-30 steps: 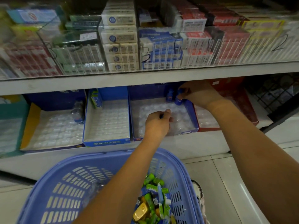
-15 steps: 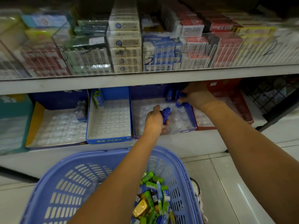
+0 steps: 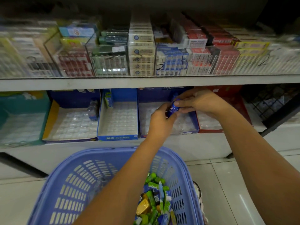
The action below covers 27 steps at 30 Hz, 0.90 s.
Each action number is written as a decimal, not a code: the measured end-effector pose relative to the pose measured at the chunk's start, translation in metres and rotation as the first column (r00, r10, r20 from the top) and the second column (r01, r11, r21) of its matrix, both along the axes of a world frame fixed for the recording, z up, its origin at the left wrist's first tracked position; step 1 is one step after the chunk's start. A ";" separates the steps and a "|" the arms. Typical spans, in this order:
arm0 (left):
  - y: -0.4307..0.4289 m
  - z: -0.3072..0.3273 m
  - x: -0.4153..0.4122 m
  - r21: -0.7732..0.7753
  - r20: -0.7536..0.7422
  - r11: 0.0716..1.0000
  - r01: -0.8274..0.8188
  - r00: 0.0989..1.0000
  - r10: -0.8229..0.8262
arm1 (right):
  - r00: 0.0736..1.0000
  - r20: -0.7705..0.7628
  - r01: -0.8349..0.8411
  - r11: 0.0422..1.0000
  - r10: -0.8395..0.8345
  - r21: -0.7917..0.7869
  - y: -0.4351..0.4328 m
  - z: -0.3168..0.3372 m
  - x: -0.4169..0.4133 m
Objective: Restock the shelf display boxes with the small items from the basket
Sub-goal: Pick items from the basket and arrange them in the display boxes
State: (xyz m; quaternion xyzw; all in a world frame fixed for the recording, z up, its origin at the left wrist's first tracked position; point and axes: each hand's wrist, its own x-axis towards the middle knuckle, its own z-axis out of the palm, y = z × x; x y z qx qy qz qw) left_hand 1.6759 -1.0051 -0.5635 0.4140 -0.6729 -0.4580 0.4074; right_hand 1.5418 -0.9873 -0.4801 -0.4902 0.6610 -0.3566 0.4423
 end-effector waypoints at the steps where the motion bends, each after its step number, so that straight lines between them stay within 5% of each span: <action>1: 0.001 0.001 0.000 -0.016 -0.010 1.000 -0.011 1.000 0.011 | 0.999 -0.034 0.009 1.000 -0.009 0.001 -0.001 -0.001 0.000; 4: 0.003 0.002 0.000 0.002 0.030 1.000 -0.021 0.999 0.021 | 0.973 -0.227 0.031 0.998 -0.044 -0.060 -0.010 -0.007 -0.003; 6: 0.003 -0.003 0.001 -0.013 0.257 1.000 0.019 0.966 -0.015 | 0.914 -0.401 0.005 0.991 -0.059 -0.135 -0.017 -0.013 -0.009; 8: 0.008 -0.012 0.006 -0.046 0.563 0.992 0.118 0.823 -0.072 | 0.812 -0.580 -0.051 0.984 -0.057 -0.168 -0.024 -0.021 -0.018; 10: 0.015 -0.021 0.013 -0.060 0.691 0.973 0.223 0.713 -0.121 | 0.759 -0.651 -0.089 0.987 -0.022 -0.137 -0.030 -0.029 -0.026; 18: 0.018 -0.026 0.023 -0.074 0.694 0.945 0.319 0.697 -0.181 | 0.765 -0.608 -0.186 0.977 0.212 0.106 -0.059 -0.041 -0.047; 24: 0.018 -0.027 0.022 -0.068 0.717 0.941 0.331 0.672 -0.185 | 0.785 -0.558 -0.225 0.963 0.269 0.148 -0.080 -0.047 -0.046; 27: 0.018 -0.027 0.022 -0.047 0.714 0.942 0.333 0.670 -0.201 | 0.718 -0.583 -0.287 0.924 0.381 0.251 -0.082 -0.047 -0.046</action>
